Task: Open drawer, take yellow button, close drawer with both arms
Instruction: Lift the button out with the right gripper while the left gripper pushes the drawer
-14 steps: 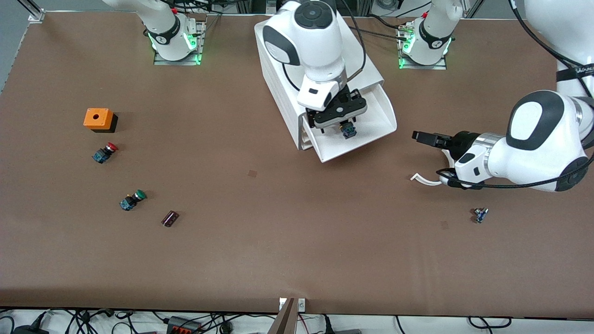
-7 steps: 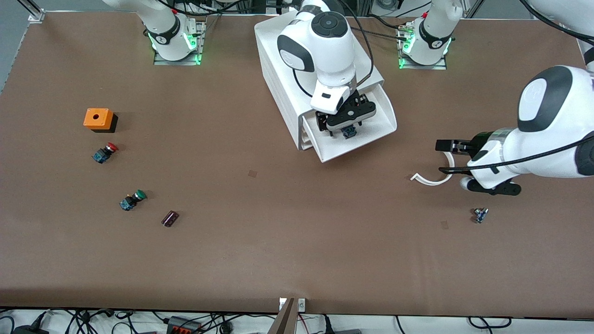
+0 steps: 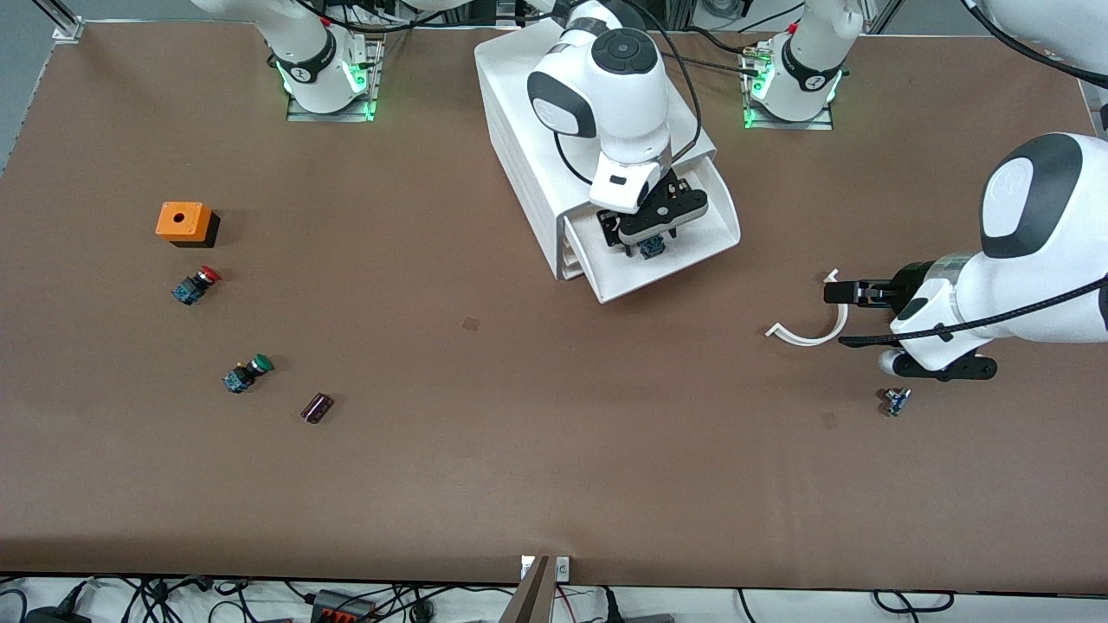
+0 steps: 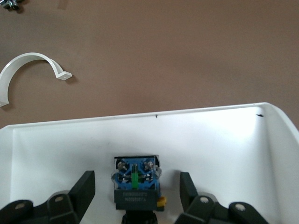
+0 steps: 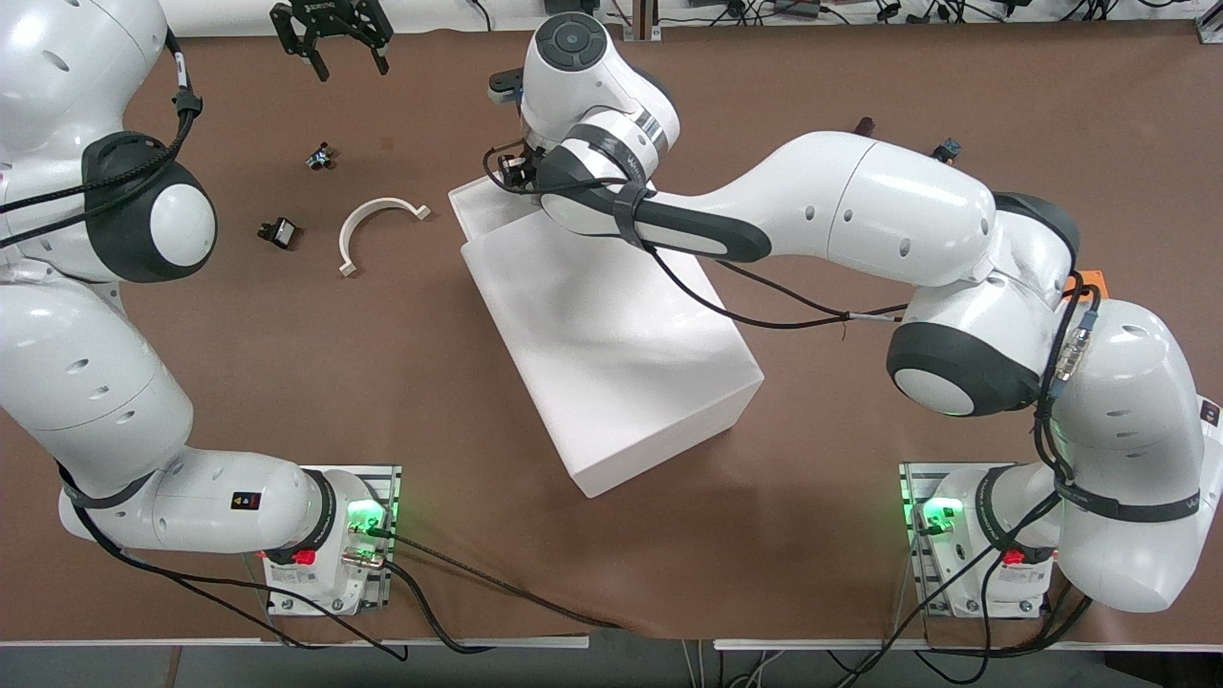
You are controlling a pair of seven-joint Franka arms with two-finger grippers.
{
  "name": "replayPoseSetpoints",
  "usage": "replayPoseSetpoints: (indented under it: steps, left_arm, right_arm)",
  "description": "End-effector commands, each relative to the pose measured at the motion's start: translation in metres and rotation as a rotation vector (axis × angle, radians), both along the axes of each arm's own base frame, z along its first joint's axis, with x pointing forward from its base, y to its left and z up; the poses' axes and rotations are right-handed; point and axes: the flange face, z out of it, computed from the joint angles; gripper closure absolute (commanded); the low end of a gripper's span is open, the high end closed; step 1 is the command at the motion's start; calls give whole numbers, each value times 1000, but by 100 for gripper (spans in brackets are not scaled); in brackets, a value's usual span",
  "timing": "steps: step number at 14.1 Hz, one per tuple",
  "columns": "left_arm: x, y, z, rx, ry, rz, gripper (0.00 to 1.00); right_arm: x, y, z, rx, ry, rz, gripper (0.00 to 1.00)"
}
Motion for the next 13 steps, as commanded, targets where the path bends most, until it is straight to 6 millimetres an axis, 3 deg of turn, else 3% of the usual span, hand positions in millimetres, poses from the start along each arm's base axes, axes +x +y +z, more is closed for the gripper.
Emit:
replayPoseSetpoints:
  steps: [1,7,9,11,13]
  left_arm:
    - [4,-4,6,35,-18,8,0]
    - [4,-7,6,33,-16,7,0]
    - [3,-9,6,38,-14,18,0]
    - [3,-11,7,47,-11,55,0]
    - [2,-20,5,56,-11,65,0]
  right_arm:
    - [1,4,3,-3,-19,-14,44]
    - [3,2,9,1,-26,-12,98]
    - [8,-3,14,-12,-25,-25,100]
    - [17,-13,51,-12,-21,-46,100]
    - [43,-40,86,-10,9,-96,100]
